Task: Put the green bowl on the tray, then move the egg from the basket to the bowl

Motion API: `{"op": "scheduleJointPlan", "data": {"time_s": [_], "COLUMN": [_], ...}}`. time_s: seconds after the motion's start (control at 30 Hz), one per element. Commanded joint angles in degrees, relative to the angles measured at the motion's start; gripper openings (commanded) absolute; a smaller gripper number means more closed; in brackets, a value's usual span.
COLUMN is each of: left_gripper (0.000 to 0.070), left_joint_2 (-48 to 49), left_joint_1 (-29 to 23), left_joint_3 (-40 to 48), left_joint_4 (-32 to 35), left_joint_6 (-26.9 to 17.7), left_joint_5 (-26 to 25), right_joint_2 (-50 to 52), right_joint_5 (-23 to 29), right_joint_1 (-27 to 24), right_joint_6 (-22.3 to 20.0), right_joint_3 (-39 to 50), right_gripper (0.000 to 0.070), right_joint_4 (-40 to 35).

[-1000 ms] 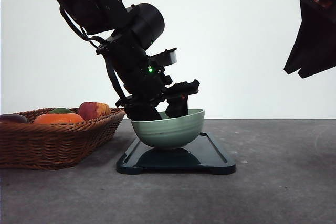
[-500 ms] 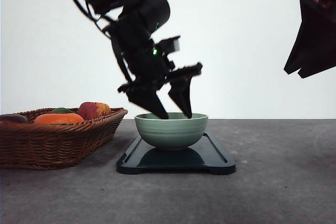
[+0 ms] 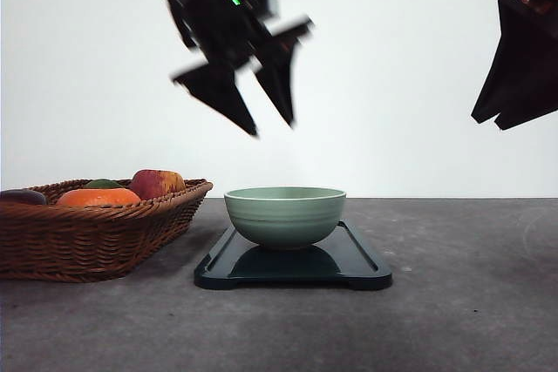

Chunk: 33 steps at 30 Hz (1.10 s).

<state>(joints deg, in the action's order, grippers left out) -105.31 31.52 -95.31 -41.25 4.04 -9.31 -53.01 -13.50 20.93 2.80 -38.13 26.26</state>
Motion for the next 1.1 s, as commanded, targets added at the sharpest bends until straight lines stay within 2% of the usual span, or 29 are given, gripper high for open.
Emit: {"op": "scheduleJointPlan", "data": {"time_s": [0.0,0.23,0.57,0.87,1.07], "left_gripper": [0.035,0.035,0.035,0.0349,0.0349], "left_joint_2": [2.0,14.2,34.0,48.7,55.3], "left_joint_1": [-0.8,-5.2,-9.2,-10.2,-10.2], "left_joint_3": [0.1,10.9,34.5,53.2,61.3], "left_joint_4": [-0.1,3.0,13.7,21.2,26.4], "left_joint_6": [-0.6,0.5,4.4,8.1,10.7], "left_joint_5": [-1.1,-1.3,-1.2,-0.6,-0.6], "right_joint_2": [-0.3,-0.3,-0.4,-0.4,-0.4], "right_joint_5": [0.0,0.0,0.0,0.0,0.0], "right_joint_1": [0.3,0.3,0.3,0.3,0.3], "right_joint_6": [-0.5,-0.6,-0.6,-1.4,-2.2], "right_joint_3": [-0.4,-0.4,-0.4,-0.4,-0.4], "right_gripper": [0.0188,0.0188,0.0188,0.0188,0.0188], "right_joint_4": [-0.7,-1.1,-3.7,-4.0,-3.9]}}
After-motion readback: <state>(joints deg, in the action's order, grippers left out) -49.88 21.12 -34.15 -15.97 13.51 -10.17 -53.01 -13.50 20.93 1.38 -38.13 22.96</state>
